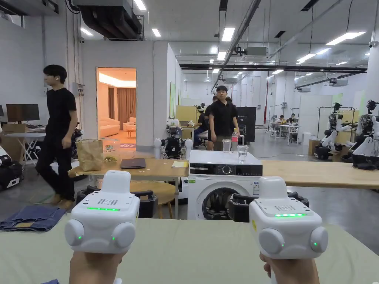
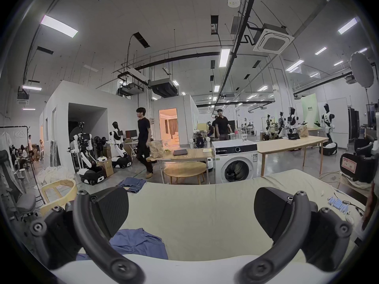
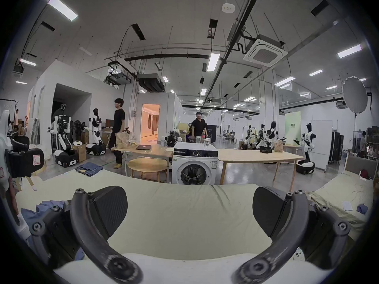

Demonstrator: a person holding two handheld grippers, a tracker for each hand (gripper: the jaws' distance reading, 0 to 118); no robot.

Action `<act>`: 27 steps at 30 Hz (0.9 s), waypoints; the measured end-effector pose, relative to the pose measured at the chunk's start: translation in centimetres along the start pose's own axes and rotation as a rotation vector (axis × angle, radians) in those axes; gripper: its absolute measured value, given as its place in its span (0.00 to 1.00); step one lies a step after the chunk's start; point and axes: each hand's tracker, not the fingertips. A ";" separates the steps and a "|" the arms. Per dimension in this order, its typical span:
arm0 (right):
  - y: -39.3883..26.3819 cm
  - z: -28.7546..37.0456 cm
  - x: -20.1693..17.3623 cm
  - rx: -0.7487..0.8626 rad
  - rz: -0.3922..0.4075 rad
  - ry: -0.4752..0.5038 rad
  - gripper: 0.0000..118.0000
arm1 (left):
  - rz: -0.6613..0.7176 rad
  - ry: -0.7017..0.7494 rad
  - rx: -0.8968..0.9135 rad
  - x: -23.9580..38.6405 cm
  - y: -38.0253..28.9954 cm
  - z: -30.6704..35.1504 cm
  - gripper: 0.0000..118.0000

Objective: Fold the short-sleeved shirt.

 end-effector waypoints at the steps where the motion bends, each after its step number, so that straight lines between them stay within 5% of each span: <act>1: 0.0 0.0 0.0 0.003 0.000 -0.004 1.00 | 0.001 0.000 -0.001 0.0 0.0 0.0 1.00; 24: -0.4 0.5 0.0 0.030 0.028 -0.025 1.00 | -0.024 0.002 0.007 0.2 -0.1 0.3 1.00; 25: -0.5 0.6 0.0 0.023 0.031 -0.013 0.92 | -0.022 -0.003 0.002 0.1 -0.2 0.4 0.93; 26: -0.6 0.8 0.1 0.030 0.028 0.014 0.68 | -0.019 -0.040 0.015 -0.1 -0.2 0.8 0.60; 27: -0.7 0.7 -0.1 0.023 0.036 0.004 0.25 | -0.021 -0.080 0.028 -0.2 -0.3 1.0 0.05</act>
